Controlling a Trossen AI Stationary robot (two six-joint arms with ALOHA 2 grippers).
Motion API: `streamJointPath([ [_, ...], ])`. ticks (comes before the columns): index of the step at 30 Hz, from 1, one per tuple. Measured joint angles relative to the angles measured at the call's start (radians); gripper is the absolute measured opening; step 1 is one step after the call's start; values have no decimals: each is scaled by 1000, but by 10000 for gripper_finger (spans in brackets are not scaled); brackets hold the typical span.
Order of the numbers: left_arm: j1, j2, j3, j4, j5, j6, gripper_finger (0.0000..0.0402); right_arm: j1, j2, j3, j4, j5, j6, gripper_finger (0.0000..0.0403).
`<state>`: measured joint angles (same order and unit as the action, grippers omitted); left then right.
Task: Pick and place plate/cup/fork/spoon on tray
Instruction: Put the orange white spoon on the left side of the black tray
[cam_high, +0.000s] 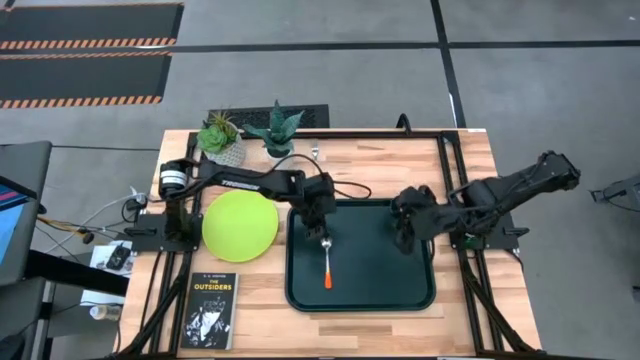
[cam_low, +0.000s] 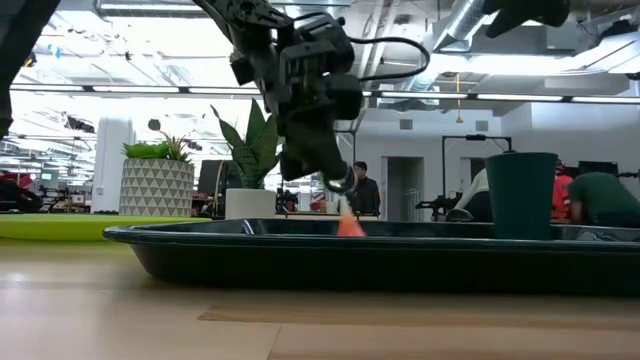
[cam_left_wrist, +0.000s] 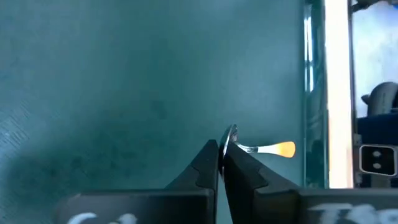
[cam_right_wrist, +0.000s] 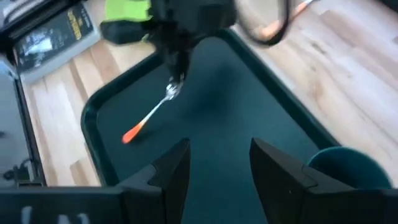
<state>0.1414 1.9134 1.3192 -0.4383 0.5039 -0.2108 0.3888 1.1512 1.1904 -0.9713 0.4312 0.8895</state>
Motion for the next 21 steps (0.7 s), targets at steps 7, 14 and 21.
streamJointPath([
  [7, 2, 7, 1, -1, -66, 7, 0, 116, 13, -2, -21, 61, 78, 184],
  [14, -11, 22, 1, -38, -55, 7, 0, 180, 17, -1, -24, 106, 90, 178],
  [21, -6, 69, 1, 30, -78, -55, 0, 194, 15, -1, -25, 121, 98, 180],
])
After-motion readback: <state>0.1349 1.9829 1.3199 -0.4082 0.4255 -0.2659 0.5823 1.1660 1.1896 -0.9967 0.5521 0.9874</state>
